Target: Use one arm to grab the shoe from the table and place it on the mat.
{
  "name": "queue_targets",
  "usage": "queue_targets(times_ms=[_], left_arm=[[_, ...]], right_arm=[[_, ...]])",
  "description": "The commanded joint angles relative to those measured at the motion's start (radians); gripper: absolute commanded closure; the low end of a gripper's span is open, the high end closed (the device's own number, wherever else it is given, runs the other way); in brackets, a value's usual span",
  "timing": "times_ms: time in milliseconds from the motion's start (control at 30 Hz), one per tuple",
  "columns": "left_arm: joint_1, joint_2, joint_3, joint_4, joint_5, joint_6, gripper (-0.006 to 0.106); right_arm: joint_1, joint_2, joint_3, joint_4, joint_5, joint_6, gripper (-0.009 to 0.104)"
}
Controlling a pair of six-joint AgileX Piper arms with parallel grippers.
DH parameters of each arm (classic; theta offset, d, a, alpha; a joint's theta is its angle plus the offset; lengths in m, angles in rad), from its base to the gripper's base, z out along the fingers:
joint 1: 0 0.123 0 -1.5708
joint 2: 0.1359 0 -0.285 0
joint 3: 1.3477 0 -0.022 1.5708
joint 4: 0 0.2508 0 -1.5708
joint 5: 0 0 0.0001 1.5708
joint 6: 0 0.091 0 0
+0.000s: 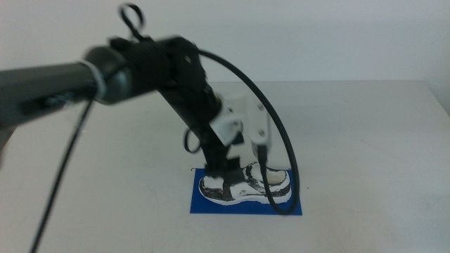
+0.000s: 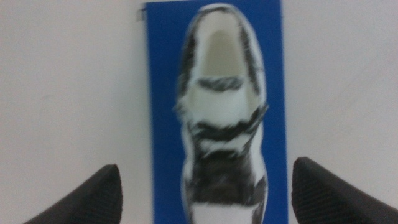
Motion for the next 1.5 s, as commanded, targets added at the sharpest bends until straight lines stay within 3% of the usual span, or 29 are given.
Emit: queue_targets(times_ms=[0, 200, 433, 533, 867, 967, 1233, 1467], left_arm=[[0.023, -0.103, -0.030, -0.050, 0.005, -0.032, 0.007], [0.096, -0.207, -0.030, -0.164, -0.023, -0.102, 0.008], [0.201, -0.306, -0.030, -0.495, -0.109, -0.145, 0.011], [0.264, -0.348, -0.030, -0.590, -0.134, -0.135, 0.012], [0.431, -0.521, -0.015, -0.594, -0.173, -0.109, 0.012], [0.456, -0.613, 0.064, -0.536, -0.285, -0.196, 0.012], [0.465, -0.928, 0.402, -0.196, -0.552, -0.577, 0.012], [0.465, -1.178, 0.702, 0.047, -0.780, -0.869, 0.012]], right_arm=[[0.003, -0.020, -0.010, -0.008, -0.079, -0.013, 0.029], [0.003, -0.020, -0.010, -0.008, -0.079, -0.013, 0.029], [0.003, -0.020, -0.010, -0.008, -0.079, -0.013, 0.029], [0.003, -0.020, -0.010, -0.008, -0.079, -0.013, 0.029], [0.003, -0.020, -0.010, -0.008, -0.079, -0.013, 0.029], [0.003, -0.020, -0.010, -0.008, -0.079, -0.013, 0.029], [0.003, -0.020, -0.010, -0.008, -0.079, -0.013, 0.029], [0.003, -0.020, -0.010, -0.008, -0.079, -0.013, 0.029]])
